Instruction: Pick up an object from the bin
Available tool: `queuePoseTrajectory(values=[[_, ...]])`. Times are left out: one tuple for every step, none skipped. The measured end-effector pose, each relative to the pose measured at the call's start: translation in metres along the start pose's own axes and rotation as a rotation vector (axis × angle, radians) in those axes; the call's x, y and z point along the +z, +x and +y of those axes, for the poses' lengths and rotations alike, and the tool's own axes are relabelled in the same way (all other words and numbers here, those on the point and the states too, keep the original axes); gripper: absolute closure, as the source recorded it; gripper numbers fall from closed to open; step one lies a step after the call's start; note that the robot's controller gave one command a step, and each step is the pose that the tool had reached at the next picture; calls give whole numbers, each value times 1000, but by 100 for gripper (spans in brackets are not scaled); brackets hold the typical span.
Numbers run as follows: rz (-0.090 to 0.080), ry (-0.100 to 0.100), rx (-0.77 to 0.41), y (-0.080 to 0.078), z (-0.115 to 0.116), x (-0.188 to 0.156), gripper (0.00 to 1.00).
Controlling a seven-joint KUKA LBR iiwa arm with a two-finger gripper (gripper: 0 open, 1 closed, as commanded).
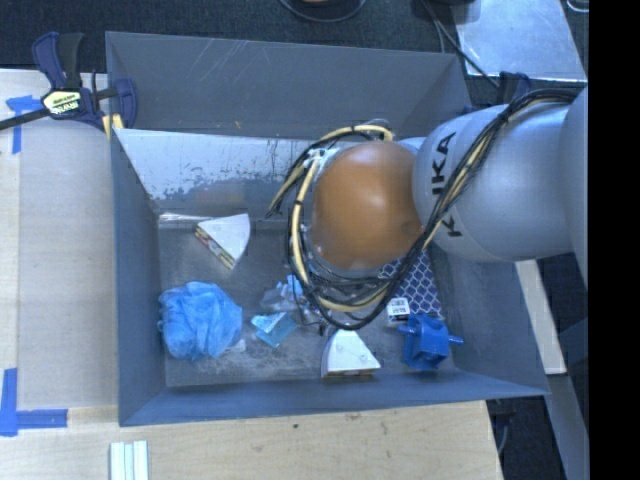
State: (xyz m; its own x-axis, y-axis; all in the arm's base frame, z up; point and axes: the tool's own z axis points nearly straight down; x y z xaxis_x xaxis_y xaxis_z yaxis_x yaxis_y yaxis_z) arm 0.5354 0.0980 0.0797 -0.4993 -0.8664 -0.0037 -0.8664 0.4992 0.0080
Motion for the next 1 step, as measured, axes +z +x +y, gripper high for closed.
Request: queuePoseTrajectory(values=[[4, -2, 1, 2, 1, -20, 100]])
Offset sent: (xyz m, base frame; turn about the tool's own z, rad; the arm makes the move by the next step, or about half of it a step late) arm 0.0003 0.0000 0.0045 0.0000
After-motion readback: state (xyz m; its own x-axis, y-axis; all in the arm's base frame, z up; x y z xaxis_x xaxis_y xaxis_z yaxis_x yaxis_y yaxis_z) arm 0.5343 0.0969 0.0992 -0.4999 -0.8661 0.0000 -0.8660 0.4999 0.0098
